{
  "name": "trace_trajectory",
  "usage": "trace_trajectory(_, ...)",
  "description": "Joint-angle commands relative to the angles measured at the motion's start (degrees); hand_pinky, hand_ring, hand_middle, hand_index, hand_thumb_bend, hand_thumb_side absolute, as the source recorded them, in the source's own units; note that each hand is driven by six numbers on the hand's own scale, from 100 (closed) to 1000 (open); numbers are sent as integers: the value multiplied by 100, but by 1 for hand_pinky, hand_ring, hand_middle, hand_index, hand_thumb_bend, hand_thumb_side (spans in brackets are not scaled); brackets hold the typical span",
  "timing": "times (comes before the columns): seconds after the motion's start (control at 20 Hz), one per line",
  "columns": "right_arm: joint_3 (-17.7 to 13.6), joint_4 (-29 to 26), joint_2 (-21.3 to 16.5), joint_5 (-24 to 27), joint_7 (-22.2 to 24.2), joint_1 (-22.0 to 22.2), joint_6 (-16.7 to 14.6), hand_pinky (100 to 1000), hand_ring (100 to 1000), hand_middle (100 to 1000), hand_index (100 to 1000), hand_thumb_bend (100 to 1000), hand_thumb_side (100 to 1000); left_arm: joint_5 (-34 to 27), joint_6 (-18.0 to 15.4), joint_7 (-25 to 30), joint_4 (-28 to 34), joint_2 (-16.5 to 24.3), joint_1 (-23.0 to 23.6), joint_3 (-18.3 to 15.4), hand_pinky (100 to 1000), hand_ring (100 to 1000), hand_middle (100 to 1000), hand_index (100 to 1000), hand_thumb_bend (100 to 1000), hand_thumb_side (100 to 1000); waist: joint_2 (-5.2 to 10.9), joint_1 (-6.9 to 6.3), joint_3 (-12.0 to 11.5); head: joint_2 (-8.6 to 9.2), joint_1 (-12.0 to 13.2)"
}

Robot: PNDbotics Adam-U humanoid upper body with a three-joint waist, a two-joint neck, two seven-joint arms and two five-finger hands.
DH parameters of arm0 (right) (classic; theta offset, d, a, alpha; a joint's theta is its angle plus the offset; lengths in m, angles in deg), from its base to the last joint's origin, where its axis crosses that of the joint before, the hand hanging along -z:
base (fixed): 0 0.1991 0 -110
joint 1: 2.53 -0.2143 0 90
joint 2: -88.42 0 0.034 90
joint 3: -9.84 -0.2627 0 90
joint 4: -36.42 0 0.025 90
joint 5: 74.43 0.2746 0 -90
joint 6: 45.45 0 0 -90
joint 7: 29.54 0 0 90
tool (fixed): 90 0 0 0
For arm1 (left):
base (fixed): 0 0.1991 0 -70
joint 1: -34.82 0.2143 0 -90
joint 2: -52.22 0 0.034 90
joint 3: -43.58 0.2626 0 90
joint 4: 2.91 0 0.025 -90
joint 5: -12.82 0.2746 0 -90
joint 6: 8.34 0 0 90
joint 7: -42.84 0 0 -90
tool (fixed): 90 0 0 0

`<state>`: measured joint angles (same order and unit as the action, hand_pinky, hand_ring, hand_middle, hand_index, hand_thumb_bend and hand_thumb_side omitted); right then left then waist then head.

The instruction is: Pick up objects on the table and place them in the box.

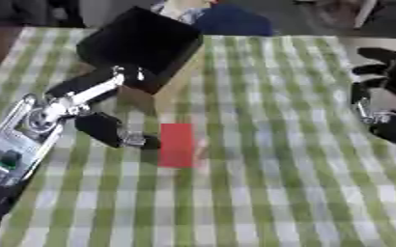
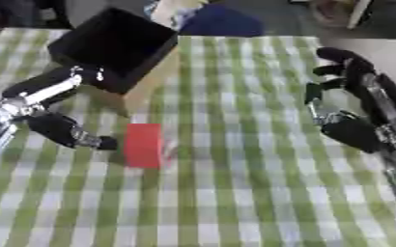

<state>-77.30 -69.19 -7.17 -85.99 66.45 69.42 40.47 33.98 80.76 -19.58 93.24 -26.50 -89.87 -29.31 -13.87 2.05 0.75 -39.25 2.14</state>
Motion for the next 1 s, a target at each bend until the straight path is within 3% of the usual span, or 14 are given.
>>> trace_trajectory(0.05, -25, -44, -89, 24, 10, -26, -15, 713, 816, 897, 913, 100, 387, -14, -4, 38, 48, 57, -96, -13, 853, 790, 794, 860, 698, 433, 76, -3, 3, 18, 0)
trace_trajectory(1.0, -22, -34, -80, 36, 22, -30, -24, 713, 816, 897, 913, 100, 388, 323, 4, 316, -565, -208, -301, 354, 839, 781, 779, 858, 695, 422, 91, -22, 58, 89, -112)
